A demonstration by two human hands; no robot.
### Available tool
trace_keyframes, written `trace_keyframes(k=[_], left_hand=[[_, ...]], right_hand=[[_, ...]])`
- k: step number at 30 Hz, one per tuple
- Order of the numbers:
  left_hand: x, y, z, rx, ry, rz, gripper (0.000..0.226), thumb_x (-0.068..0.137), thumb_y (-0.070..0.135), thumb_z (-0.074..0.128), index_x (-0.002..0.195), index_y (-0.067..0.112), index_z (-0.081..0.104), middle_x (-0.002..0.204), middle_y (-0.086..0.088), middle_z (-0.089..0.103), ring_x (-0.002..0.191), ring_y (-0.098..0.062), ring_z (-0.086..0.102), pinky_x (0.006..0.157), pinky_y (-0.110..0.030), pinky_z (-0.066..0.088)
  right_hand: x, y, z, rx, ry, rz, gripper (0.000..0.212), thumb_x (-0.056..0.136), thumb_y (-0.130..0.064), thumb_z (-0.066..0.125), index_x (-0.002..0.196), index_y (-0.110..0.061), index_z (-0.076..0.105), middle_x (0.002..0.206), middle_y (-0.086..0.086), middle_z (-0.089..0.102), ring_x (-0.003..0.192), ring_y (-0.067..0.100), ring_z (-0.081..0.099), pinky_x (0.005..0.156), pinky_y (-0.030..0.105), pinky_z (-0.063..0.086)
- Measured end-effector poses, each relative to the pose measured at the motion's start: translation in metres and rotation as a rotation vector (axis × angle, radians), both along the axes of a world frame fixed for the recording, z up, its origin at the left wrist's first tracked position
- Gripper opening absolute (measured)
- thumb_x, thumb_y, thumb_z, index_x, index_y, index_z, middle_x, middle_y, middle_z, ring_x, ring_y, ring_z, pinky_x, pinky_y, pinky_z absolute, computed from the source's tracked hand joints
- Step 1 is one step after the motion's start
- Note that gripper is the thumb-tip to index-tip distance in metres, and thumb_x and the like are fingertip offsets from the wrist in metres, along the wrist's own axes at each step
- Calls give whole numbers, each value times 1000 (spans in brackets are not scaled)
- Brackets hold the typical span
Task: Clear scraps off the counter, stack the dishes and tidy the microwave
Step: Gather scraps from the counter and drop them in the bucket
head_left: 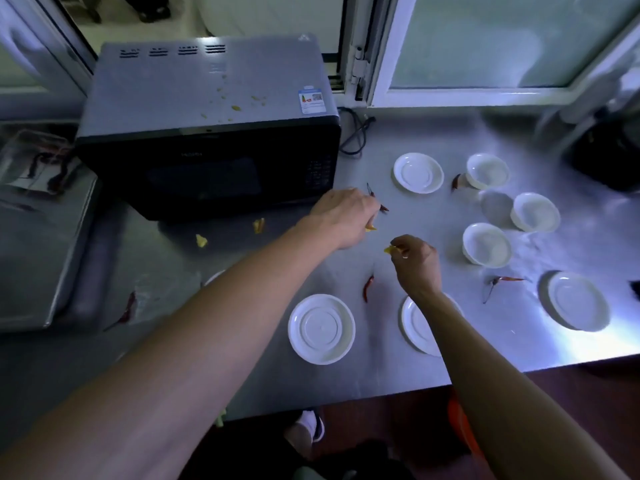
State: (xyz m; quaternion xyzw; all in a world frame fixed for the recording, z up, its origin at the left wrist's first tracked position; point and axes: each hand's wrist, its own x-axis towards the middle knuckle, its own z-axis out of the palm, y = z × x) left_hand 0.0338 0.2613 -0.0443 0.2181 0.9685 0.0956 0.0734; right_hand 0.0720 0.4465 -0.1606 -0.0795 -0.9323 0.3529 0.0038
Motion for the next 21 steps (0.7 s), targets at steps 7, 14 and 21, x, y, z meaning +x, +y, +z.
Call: trace_keyframes(k=[7,14,21], left_hand=[[38,99,2,-23,-4,-146,16,87,16,57,99,25,61,109,-1,64,102,-25,59,72,-32,35],[116,222,0,-27,-17,-281,16,91,17,56,102,25,62,112,-3,65,102,-28,62,75,-33,42],[194,334,-10,-33,-84,-402,17,93,23,57,108,28,62,120,-3,62,113,-28,57,85,-33,42]], right_hand=[[61,97,10,-98,35,-201,7,86,-14,68,91,-16,72,88,1,72,81,20,61,70,34,47],[158,217,22,-51,89,-340,7,85,-13,70,91,-12,73,87,5,73,81,26,64,69,32,46],[260,317,24,-8,74,-508,9,80,-14,71,87,-19,75,86,1,74,83,23,65,76,34,51]])
